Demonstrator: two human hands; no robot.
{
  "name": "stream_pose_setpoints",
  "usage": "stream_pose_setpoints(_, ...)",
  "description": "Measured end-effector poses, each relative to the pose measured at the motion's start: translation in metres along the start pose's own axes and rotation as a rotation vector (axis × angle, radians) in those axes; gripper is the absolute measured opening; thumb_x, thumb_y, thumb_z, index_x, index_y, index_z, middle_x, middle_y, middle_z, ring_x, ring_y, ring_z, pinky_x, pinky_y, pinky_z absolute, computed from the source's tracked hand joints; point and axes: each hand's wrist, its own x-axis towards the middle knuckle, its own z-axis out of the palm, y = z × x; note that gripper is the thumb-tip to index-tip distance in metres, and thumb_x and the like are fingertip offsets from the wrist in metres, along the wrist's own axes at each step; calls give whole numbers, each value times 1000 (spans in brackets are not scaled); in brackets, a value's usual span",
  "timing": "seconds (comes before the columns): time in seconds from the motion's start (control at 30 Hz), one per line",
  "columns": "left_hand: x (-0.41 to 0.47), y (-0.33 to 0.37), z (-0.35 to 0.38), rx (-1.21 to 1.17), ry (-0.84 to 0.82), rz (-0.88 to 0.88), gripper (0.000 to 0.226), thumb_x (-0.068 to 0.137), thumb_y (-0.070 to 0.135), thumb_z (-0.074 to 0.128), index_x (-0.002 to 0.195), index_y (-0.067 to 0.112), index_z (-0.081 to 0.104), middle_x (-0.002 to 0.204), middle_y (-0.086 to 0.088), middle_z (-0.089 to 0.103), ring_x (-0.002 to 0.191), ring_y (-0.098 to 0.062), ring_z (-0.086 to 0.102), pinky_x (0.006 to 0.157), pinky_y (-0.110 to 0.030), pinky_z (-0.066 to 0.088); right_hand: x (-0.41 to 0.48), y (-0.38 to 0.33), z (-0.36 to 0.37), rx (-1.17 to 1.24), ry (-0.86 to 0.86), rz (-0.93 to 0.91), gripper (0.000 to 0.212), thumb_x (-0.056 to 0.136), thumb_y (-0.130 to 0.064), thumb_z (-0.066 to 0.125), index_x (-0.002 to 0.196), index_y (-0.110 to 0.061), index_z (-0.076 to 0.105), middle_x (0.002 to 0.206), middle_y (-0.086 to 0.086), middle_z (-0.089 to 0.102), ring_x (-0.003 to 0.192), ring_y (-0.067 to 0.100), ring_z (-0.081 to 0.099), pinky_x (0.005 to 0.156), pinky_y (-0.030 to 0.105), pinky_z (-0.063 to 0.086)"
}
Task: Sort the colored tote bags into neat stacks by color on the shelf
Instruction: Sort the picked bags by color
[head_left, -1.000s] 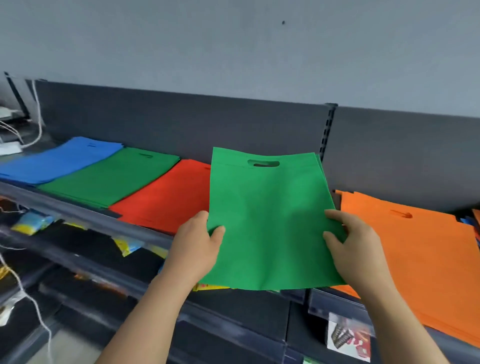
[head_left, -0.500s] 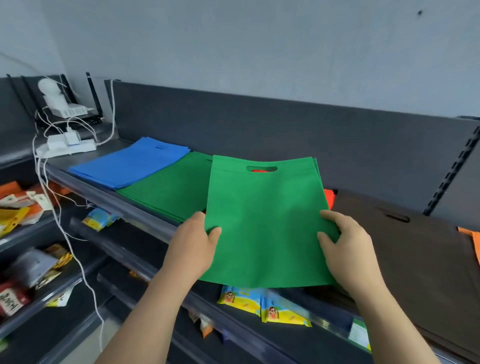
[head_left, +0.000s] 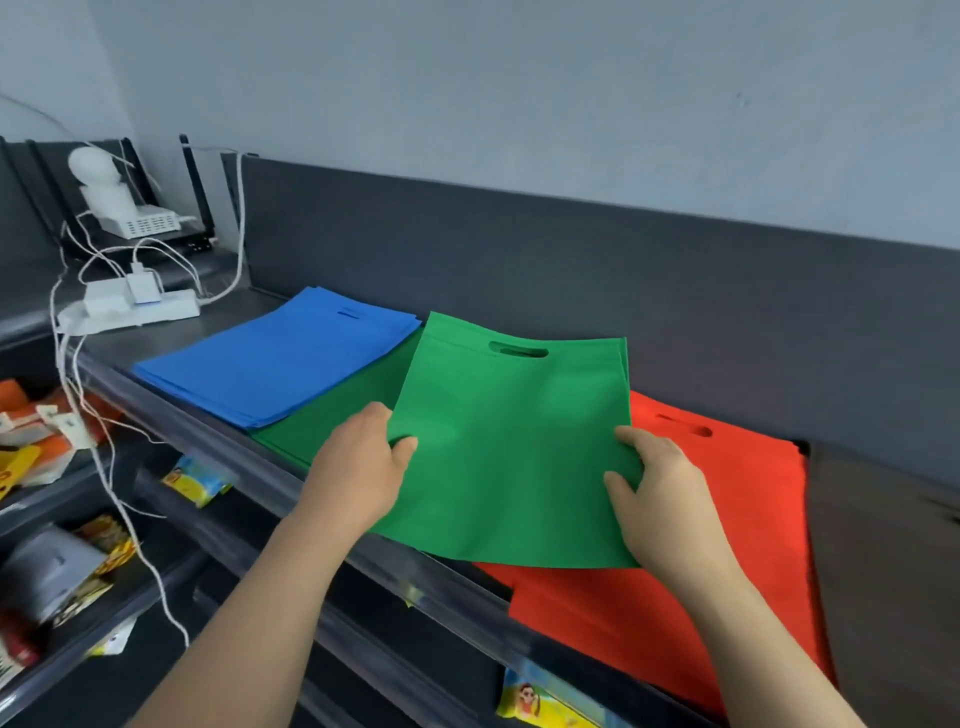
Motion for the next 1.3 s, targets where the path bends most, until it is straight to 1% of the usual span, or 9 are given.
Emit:
stream_pose_setpoints(0.13,42,-35,-10,24,-48,27,45,95,32,52,130,4,44,123,-10,56,105,-24,54,84,-34,43,12,-30,35,-24,-17,42,51,86,-6,57,136,-9,46,130,10,53,120,27,49,97,27,33)
stream_pose_setpoints(0.3,88,-80,-15,123,-153,109,34,96,33,50,117,7,48,95,-2,55,80,-19,51,65,-31,38,16,-61,75,-81,-27,159,48,85,-13,59,132,-10,48,116,10,56,108,30,52,87,33,41)
stream_pose_setpoints(0.4,107,-98,-15,146,-187,164,39,96,33,49,124,6,45,106,-6,58,90,-22,54,72,-34,44,13,-75,93,-234,-64,211,49,89,-26,57,132,-10,44,114,9,54,106,30,53,86,36,42)
stream_pose_setpoints(0.53,121,-112,-12,192,-246,230,47,98,33,46,134,5,39,123,-10,52,108,-25,53,83,-34,44,8,-89,110,-399,-65,235,37,93,-37,47,119,-12,51,110,6,52,106,28,53,88,36,39)
stream_pose_setpoints(0.63,124,-120,-11,259,-248,309,43,97,34,45,129,7,42,120,-10,49,106,-24,51,84,-32,44,7,-92,114,-439,-31,249,40,94,-38,46,123,-11,52,117,8,50,111,29,50,92,37,38)
stream_pose_setpoints(0.73,124,-121,-13,368,-141,481,43,95,37,48,128,9,47,121,-7,52,105,-24,51,85,-34,45,2,-95,106,-488,-4,209,44,93,-39,48,129,-13,51,130,6,47,117,28,47,97,38,37)
stream_pose_setpoints(0.9,103,-103,-17,176,-52,776,39,82,30,69,114,7,65,107,-7,68,96,-28,64,81,-42,52,-30,-93,84,-475,156,113,40,85,-28,66,120,-8,62,123,9,61,107,33,59,94,42,45)
stream_pose_setpoints(1.03,69,-77,-14,71,-83,917,39,81,33,66,112,11,66,104,-1,69,93,-21,66,82,-37,53,-67,-89,67,-484,248,151,39,82,-24,70,117,-8,64,120,7,64,107,30,61,92,41,47)
stream_pose_setpoints(1.3,-4,-15,13,-41,-174,1057,39,76,34,73,109,15,68,99,5,68,89,-17,65,80,-33,53,-141,-55,30,-497,358,253,42,83,-33,56,118,-11,64,121,1,64,114,17,55,101,34,36)
